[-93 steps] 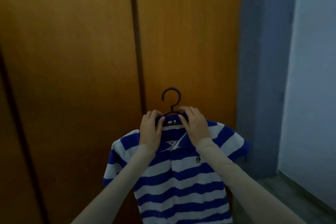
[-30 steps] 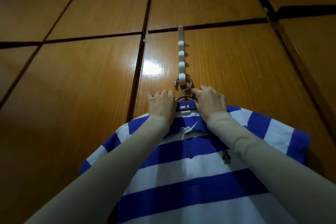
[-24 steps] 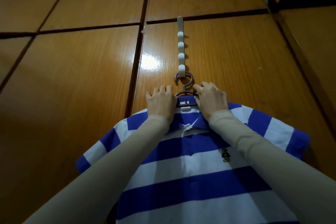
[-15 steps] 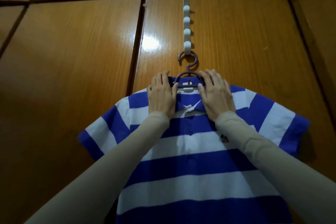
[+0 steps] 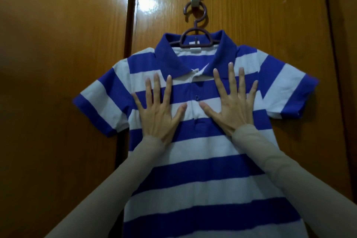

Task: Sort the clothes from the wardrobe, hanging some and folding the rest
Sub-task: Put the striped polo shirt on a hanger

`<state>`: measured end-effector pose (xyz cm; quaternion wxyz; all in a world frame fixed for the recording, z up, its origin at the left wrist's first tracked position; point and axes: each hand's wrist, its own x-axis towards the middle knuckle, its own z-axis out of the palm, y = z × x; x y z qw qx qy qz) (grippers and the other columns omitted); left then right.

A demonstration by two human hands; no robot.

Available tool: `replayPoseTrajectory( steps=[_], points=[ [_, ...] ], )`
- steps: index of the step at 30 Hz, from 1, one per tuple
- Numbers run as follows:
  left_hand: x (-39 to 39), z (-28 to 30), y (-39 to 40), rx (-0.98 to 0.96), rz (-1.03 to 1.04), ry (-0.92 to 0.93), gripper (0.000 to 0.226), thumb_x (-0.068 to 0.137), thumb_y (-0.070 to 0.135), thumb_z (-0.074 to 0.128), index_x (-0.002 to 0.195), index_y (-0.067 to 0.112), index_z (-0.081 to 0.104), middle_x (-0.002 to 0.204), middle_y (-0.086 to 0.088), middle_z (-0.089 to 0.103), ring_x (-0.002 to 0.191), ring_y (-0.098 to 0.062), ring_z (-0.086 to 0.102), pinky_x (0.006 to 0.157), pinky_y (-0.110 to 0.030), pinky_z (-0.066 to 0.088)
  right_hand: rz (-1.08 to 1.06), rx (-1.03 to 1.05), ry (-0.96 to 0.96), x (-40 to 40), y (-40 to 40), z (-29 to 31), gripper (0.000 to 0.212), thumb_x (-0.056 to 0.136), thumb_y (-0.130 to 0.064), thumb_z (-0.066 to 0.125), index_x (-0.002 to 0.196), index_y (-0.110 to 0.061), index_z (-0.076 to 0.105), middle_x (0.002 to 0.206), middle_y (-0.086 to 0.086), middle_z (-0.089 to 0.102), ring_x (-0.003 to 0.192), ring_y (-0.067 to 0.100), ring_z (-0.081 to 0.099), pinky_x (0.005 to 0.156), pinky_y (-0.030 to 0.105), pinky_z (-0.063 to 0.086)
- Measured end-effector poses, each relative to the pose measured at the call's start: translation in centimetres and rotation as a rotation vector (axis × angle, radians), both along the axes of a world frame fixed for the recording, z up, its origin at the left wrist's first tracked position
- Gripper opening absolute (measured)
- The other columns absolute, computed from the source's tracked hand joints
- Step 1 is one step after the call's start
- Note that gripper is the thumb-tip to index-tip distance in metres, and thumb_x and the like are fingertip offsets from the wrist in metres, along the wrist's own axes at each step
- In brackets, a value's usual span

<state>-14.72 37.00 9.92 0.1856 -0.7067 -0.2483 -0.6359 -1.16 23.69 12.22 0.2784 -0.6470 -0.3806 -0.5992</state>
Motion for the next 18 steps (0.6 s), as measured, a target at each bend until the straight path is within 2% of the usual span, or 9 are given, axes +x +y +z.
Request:
replayPoseTrajectory(
  steps=[4, 7, 10, 14, 16, 18],
  points=[
    [-0.1, -2.4, 0.4, 0.004, 0.006, -0.049, 0.073, 0.088, 0.066, 0.014, 0.15, 0.025, 0.008, 0.158, -0.01, 0.007, 0.145, -0.025, 0.001, 0.111, -0.045, -0.016, -0.046, -0.005, 0.047, 0.2, -0.4, -2.6, 0.085, 0.08, -0.078, 0.013, 0.149, -0.03, 0.005, 0.158, 0.009, -0.002, 0.144, 0.032, -0.006, 0.108, 0.057, -0.011],
    [-0.2, -4.3, 0.3, 0.007, -0.016, -0.035, 0.069, 0.091, 0.059, 0.02, 0.149, 0.023, 0.013, 0.157, -0.013, 0.009, 0.144, -0.026, 0.001, 0.113, -0.044, -0.011, -0.078, -0.04, 0.089, 0.2, -0.7, -4.0, 0.084, 0.079, -0.079, 0.008, 0.149, -0.032, 0.003, 0.158, 0.009, -0.002, 0.144, 0.033, -0.006, 0.108, 0.057, -0.012],
    [-0.6, -6.6, 0.1, -0.01, -0.014, 0.034, 0.071, 0.091, 0.062, 0.017, 0.15, 0.021, 0.013, 0.157, -0.013, 0.006, 0.144, -0.027, 0.002, 0.114, -0.042, -0.011, -0.124, -0.093, 0.123, 0.2, -1.3, -5.6, 0.083, 0.079, -0.079, 0.005, 0.148, -0.033, -0.006, 0.158, 0.008, -0.007, 0.143, 0.03, -0.01, 0.107, 0.053, -0.015],
    [-1.3, -9.3, -0.2, -0.077, -0.01, 0.098, 0.073, 0.091, 0.065, 0.01, 0.149, 0.022, 0.014, 0.156, -0.009, 0.006, 0.142, -0.026, 0.006, 0.112, -0.042, -0.004, -0.132, -0.225, 0.184, 0.1, -2.7, -7.3, 0.081, 0.077, -0.076, 0.002, 0.143, -0.034, -0.023, 0.151, 0.002, -0.027, 0.14, 0.024, -0.024, 0.107, 0.051, -0.017],
    [-1.9, -10.3, -0.6, -0.097, 0.003, 0.104, 0.07, 0.092, 0.063, 0.013, 0.147, 0.02, 0.018, 0.153, -0.011, 0.012, 0.14, -0.028, 0.011, 0.113, -0.047, 0.002, -0.104, -0.267, 0.203, -0.6, -4.0, -8.0, 0.076, 0.082, -0.068, 0.008, 0.145, -0.032, -0.015, 0.154, 0.003, -0.019, 0.143, 0.024, -0.016, 0.111, 0.051, -0.009],
    [-2.6, -11.2, -1.3, -0.157, -0.001, 0.085, 0.067, 0.091, 0.059, 0.024, 0.146, 0.021, 0.019, 0.152, -0.011, 0.013, 0.139, -0.028, 0.012, 0.114, -0.049, 0.008, -0.06, -0.283, 0.233, -1.3, -5.6, -8.5, 0.068, 0.092, -0.056, 0.026, 0.15, -0.028, 0.004, 0.158, 0.006, -0.003, 0.145, 0.024, 0.001, 0.114, 0.049, 0.005]
  ],
)
